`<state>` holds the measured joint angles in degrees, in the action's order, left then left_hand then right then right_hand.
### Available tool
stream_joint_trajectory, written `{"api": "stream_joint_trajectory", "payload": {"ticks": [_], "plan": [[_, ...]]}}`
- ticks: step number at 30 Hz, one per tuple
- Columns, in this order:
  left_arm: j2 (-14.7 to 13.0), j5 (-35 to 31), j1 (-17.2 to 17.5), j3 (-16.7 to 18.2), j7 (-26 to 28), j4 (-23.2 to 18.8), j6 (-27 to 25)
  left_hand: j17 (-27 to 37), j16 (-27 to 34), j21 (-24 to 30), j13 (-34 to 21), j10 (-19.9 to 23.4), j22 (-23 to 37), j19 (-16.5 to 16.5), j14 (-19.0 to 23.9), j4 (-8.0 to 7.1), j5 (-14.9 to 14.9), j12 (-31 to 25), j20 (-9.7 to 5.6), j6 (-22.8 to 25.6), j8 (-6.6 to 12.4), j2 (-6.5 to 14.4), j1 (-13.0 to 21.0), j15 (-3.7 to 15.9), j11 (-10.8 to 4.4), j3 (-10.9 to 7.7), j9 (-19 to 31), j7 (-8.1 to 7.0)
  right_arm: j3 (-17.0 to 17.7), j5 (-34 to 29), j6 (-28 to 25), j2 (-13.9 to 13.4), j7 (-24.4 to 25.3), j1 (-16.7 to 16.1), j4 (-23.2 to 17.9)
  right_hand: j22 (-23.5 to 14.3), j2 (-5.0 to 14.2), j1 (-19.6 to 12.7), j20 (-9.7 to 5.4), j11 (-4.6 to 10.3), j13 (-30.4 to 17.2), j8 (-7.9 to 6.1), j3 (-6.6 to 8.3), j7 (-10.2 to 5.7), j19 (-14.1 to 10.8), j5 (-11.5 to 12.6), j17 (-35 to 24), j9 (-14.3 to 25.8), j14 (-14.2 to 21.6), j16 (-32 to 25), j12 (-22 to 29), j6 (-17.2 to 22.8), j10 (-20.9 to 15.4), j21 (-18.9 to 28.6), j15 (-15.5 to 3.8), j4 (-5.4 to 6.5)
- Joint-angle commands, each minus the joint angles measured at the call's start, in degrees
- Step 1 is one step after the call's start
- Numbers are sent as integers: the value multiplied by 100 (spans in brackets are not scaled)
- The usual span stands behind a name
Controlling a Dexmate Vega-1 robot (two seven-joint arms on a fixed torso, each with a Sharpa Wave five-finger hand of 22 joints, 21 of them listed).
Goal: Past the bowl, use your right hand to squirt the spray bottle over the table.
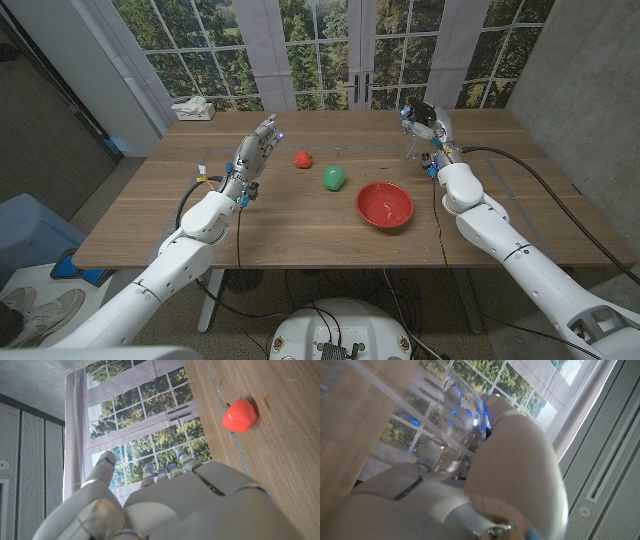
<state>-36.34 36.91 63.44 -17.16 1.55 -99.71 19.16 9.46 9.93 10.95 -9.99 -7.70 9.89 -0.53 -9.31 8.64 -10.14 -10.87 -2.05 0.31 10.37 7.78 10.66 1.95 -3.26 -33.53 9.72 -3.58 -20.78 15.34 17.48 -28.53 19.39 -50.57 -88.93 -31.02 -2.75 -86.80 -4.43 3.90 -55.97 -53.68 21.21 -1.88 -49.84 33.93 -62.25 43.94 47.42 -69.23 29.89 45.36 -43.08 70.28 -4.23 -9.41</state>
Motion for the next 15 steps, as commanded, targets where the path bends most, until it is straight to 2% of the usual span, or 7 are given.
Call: {"api": "stream_joint_trajectory", "payload": {"ticks": [1,7,15], "plan": [[7,-50,11,-13,85,-68,-61,11,12,4,-11,-31,6,34,-89,27,1,-7,-156,-2,-3,7,59,245,0,7,20,-26,-138,-198,44,328,393,328,672,3,406,-369,-865,48,-10,-42,39,-18,-187,20,-955,37,144,-2116,25,51,-2,21,-783,15],[18,-59,12,-18,105,-72,-64,11,12,5,-11,-32,6,34,-88,28,1,-7,-153,-4,-4,8,61,248,-1,9,20,-24,-240,-392,-20,413,609,508,976,39,419,-353,-864,61,26,-56,36,-29,-155,15,-949,79,149,-2105,11,41,-5,27,-782,21],[17,-53,12,-16,119,-81,-86,11,13,5,-11,-29,6,35,-87,28,0,-9,-152,-1,-3,10,64,246,1,13,20,-27,-333,-365,-120,504,659,730,1399,68,419,-351,-863,69,42,-53,32,-43,-146,5,-950,89,146,-2098,4,35,6,50,-785,13]]}}
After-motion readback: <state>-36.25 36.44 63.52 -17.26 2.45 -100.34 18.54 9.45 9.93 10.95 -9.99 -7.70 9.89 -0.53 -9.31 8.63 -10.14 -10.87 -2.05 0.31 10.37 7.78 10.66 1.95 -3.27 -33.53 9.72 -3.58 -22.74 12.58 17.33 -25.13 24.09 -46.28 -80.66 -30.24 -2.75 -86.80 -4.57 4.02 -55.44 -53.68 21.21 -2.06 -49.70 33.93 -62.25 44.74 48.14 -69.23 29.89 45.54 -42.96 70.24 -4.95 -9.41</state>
